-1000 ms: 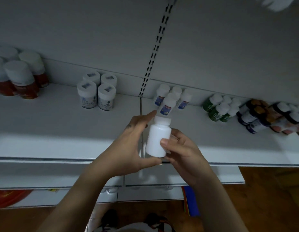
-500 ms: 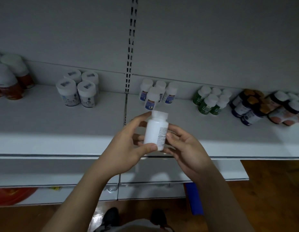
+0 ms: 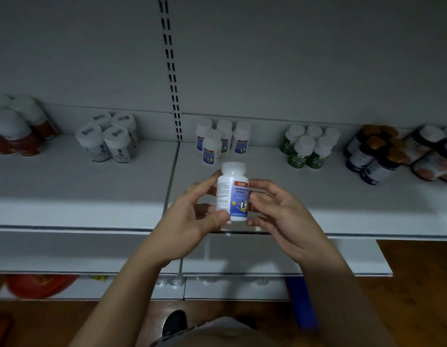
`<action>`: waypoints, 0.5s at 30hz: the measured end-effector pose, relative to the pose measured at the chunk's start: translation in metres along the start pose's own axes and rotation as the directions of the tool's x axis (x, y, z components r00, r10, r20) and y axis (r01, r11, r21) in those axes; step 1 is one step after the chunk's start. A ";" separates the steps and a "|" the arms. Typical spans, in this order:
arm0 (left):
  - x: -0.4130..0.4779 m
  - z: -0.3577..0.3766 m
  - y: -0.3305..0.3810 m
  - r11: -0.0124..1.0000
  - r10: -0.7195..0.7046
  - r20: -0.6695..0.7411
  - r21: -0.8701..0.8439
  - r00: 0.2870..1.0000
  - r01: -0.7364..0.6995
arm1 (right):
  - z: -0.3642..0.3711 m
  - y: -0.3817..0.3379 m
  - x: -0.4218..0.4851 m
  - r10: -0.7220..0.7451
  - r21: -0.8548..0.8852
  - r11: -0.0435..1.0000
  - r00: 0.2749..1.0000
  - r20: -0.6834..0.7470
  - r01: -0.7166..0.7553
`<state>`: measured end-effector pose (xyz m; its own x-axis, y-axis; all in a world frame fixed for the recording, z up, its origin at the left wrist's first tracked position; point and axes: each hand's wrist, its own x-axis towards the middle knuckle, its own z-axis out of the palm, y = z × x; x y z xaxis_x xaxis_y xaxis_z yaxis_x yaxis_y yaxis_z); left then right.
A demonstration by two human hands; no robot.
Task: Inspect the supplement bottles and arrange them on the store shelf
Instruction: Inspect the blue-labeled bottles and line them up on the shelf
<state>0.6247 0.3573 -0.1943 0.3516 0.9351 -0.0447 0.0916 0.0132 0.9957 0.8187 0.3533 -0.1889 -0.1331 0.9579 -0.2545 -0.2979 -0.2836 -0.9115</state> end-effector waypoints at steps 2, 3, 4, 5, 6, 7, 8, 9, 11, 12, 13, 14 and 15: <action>0.002 0.005 0.000 1.000 -0.004 -0.002 -0.009 1.000 0.004 | -0.005 -0.002 0.000 -0.009 -0.033 0.999 1.000 0.015 0.009; 0.003 0.008 -0.001 1.000 -0.011 0.003 -0.015 1.000 0.011 | -0.007 -0.002 0.001 -0.020 -0.042 0.999 1.000 0.012 0.021; 0.003 0.010 -0.002 1.000 -0.023 0.011 -0.022 1.000 0.023 | -0.009 -0.003 0.001 -0.033 -0.047 0.998 0.999 0.005 0.034; 0.004 0.011 -0.003 0.999 -0.033 0.018 -0.021 0.999 0.033 | -0.011 -0.003 0.002 -0.044 -0.050 0.998 0.999 -0.001 0.044; 0.004 0.013 -0.003 0.999 -0.037 0.025 -0.015 0.999 0.038 | -0.013 -0.004 0.003 -0.050 -0.052 0.997 0.999 -0.007 0.049; 0.005 0.016 -0.002 0.999 -0.038 0.032 -0.003 0.999 0.038 | -0.015 -0.005 0.003 -0.050 -0.050 0.998 0.999 -0.011 0.050; 0.006 0.018 -0.001 0.999 -0.036 0.043 0.011 0.998 0.036 | -0.017 -0.006 0.003 -0.049 -0.045 0.998 0.999 -0.011 0.049; 0.007 0.019 0.001 0.999 -0.032 0.057 0.031 0.998 0.030 | -0.018 -0.006 0.004 -0.048 -0.039 0.998 0.999 -0.011 0.047; 0.011 0.023 0.005 0.995 -0.017 0.070 0.100 0.997 0.009 | -0.022 -0.007 0.005 -0.051 -0.040 0.998 0.999 -0.007 0.051; 0.013 0.025 0.006 0.991 -0.009 0.053 0.132 0.999 0.002 | -0.025 -0.006 0.005 -0.062 -0.051 0.997 0.998 -0.003 0.062; 0.014 0.027 0.005 0.986 0.007 0.010 0.164 1.000 -0.009 | -0.027 -0.006 0.005 -0.087 -0.071 0.994 0.996 0.002 0.086; 0.016 0.030 0.004 0.979 0.042 -0.050 0.203 0.998 -0.031 | -0.029 -0.005 0.005 -0.124 -0.100 0.987 0.992 0.010 0.124; 0.017 0.033 0.002 0.968 0.093 -0.111 0.245 0.989 -0.064 | -0.030 -0.005 0.005 -0.167 -0.131 0.977 0.986 0.022 0.168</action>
<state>0.6616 0.3616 -0.1954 0.2532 0.9657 0.0578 0.2940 -0.1337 0.9464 0.8482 0.3608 -0.1955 -0.1019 0.9905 -0.0919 -0.1896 -0.1100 -0.9757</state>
